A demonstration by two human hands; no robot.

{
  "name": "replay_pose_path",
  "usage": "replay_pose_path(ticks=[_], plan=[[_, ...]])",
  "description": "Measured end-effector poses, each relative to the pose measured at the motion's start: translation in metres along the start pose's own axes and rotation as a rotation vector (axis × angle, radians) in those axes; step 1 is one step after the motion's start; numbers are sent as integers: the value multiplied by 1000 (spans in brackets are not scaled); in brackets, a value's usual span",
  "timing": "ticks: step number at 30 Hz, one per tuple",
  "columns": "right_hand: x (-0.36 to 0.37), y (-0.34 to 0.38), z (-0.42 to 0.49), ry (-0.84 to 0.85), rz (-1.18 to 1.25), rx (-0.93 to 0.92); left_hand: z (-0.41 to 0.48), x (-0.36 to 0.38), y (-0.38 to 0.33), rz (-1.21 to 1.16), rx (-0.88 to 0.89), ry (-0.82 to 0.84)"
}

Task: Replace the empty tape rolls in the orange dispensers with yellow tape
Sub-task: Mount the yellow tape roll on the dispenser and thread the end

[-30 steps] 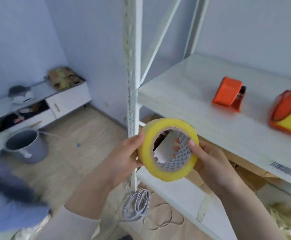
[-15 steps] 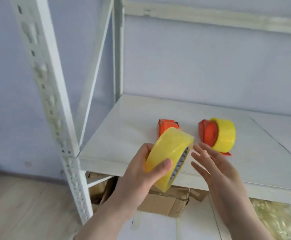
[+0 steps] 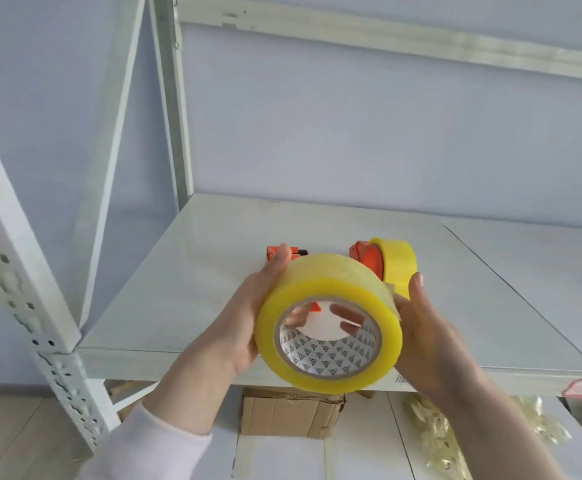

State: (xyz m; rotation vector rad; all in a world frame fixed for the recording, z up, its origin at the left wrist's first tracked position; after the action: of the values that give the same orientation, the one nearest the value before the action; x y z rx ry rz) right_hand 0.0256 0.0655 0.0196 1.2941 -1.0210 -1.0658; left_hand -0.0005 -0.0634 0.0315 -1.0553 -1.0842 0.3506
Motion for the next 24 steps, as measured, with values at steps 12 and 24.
replay_pose_path(ticks=[12,24], plan=[[-57,-8,17,-450,163,75,22,-63,-45,570,539,-704],[-26,-24,50,-552,42,87,45,-77,1,726,277,-462]])
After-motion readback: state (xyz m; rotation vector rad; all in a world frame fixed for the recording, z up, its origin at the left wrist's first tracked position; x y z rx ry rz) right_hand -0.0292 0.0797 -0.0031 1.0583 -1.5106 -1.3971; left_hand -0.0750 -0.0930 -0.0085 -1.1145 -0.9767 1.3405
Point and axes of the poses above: each hand's wrist, its own z-axis towards the middle knuckle, its own x-axis out of the palm, y = z × x, the point moved 8 cm from there along z, towards the middle knuckle, and after that the axes turned 13 degrees about -z, right-handed, at the moved point
